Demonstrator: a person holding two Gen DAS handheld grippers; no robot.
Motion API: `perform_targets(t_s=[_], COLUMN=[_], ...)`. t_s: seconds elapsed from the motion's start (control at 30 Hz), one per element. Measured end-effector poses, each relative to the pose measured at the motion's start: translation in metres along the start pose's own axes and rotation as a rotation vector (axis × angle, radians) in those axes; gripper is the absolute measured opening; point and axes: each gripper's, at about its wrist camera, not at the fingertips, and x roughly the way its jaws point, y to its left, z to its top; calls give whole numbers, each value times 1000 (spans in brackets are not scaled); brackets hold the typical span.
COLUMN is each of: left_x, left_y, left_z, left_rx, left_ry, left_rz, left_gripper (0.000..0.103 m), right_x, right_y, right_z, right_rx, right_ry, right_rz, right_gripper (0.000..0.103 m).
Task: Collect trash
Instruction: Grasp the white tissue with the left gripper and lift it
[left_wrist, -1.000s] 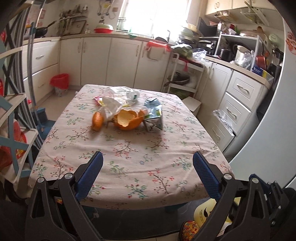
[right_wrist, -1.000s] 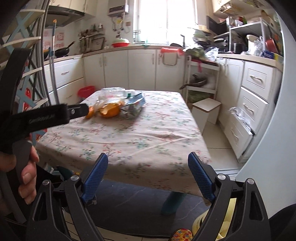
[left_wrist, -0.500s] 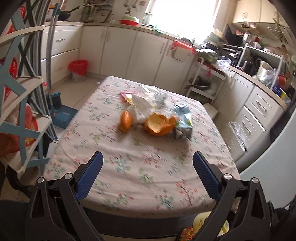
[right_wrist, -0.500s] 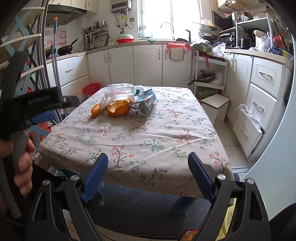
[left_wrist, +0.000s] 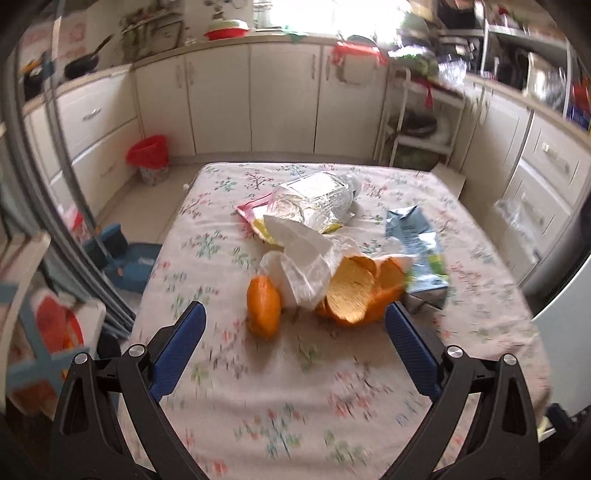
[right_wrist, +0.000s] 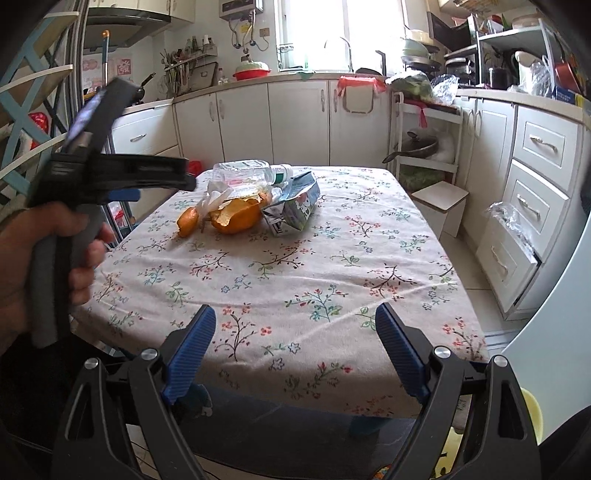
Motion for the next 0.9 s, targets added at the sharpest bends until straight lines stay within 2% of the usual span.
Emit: perform_targets(t_s=[0.13,0.23,0.3,0.33,0.4,0.47,0.63,0.8,0.9], left_x=[32,50,65,69,75,71,27,-14,-28], left_y=[-9,-6,1,5,14,20,39,65,77], left_z=[14,22,27,28,29,30,42,52,56], left_rx=[53,47,4,-16,-51,-71,-128,-207,-244], left_ry=[32,59,110,125,151,144,40,-93,-135], left_rz=[19,0,-56,-76,-118,-162,-292,-367,-398], left_gripper=[93,77,48,40,15,5,3,3,3], right_x=[6,10,14,16,19,22,30,37,50], right_y=[2,2,2,3,5,9,22,46,69], right_z=[-1,0,0,0,0,0,3,16,30], right_rx=[-2,2,4,3,-3,-14,-41,-85,-112], right_ry=[17,28,36,39,47,51,58,36,31], right_rz=[11,17,20,21,25,31,48,90,134], right_gripper=[85,85,85,85,85,85,85,85,85])
